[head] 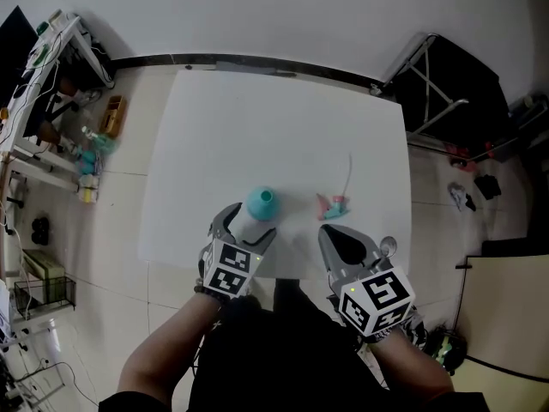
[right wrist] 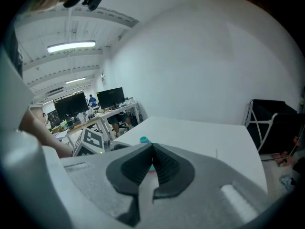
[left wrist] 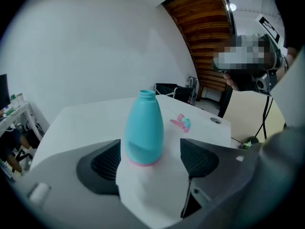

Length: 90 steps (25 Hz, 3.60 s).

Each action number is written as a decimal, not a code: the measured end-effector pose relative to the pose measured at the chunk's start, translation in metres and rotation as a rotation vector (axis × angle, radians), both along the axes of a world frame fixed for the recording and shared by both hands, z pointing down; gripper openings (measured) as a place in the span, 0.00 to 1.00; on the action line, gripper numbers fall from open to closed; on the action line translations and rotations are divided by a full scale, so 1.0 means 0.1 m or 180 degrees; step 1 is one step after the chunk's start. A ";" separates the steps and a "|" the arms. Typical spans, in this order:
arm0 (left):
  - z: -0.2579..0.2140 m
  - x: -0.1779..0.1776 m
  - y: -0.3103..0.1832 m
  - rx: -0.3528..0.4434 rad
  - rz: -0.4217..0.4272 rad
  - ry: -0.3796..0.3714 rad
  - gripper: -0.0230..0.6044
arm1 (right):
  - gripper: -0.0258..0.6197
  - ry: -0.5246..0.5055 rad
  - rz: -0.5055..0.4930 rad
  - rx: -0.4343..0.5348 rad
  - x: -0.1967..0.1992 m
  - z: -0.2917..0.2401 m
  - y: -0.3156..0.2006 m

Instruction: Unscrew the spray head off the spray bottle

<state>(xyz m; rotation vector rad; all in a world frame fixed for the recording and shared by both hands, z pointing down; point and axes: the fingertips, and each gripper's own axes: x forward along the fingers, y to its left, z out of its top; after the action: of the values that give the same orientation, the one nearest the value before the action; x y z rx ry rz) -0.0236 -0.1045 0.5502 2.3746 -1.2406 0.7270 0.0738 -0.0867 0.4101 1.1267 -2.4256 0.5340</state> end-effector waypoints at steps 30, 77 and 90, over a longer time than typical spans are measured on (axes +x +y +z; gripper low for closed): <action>0.47 0.12 -0.34 -0.0038 -0.0115 -0.0222 0.78 | 0.03 0.0181 -0.0084 -0.0217 0.41 0.24 -0.29; 0.24 0.11 -0.24 0.0020 -0.0008 -0.0347 0.73 | 0.25 0.2164 -0.1999 0.0355 0.66 1.32 -0.12; 0.19 0.09 -0.20 0.0027 -0.0015 -0.0363 0.73 | 0.28 0.2845 -0.2857 0.0670 0.61 1.76 -0.17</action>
<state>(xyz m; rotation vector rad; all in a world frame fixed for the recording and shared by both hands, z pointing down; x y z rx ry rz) -0.0149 -0.1243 0.5689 2.3651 -1.2963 0.8682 0.1353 -0.1037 0.5856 0.1399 -1.8780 -0.4382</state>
